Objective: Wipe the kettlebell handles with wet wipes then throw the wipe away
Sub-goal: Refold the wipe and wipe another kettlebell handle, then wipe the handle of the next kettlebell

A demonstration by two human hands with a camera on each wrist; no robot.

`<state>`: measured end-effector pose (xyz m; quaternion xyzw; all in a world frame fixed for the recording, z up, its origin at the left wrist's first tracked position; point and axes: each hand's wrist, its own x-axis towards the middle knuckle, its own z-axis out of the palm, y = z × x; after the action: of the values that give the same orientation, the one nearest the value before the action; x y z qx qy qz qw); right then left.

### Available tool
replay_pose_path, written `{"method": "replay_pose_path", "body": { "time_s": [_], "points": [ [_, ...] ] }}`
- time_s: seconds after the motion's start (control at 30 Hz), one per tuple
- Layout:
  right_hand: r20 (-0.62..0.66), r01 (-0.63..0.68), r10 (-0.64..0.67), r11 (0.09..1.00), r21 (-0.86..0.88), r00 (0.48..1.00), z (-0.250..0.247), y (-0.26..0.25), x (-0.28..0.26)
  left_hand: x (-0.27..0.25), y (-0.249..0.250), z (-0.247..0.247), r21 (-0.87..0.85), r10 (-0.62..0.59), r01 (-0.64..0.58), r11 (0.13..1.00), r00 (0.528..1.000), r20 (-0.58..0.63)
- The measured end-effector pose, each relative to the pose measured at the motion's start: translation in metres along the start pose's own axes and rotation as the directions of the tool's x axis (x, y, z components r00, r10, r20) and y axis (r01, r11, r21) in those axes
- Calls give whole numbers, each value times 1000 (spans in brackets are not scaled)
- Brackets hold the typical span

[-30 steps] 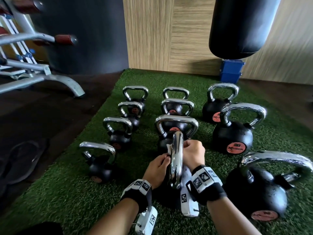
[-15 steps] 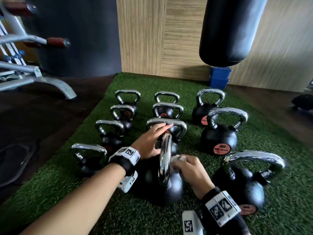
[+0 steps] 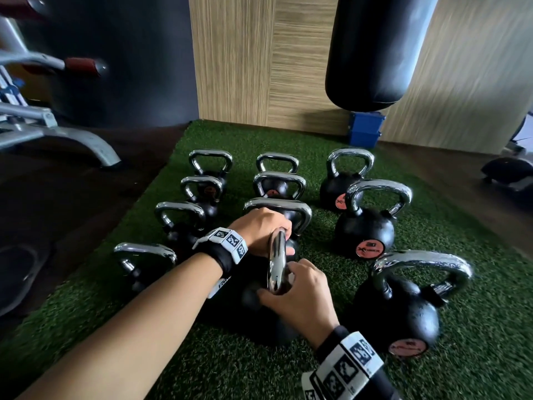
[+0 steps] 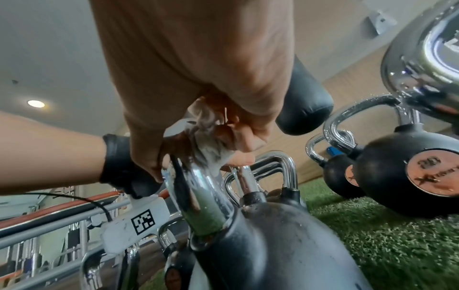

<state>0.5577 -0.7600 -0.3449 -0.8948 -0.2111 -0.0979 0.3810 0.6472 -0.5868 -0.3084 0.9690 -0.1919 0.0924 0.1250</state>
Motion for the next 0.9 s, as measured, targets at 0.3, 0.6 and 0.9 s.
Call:
{"method": "replay_pose_path", "body": {
  "time_s": [0.3, 0.6, 0.9],
  "points": [
    [-58, 9, -20, 985, -173, 998, -37, 36, 19, -53, -20, 2, 116, -200, 237, 965, 943, -265],
    [-9, 28, -32, 964, -266, 999, -32, 51, 60, -88, -9, 7, 173, -275, 329, 929, 921, -276],
    [146, 46, -6, 962, -268, 989, -76, 50, 61, -66, 53, -11, 227, -224, 264, 938, 957, -186]
  ]
}}
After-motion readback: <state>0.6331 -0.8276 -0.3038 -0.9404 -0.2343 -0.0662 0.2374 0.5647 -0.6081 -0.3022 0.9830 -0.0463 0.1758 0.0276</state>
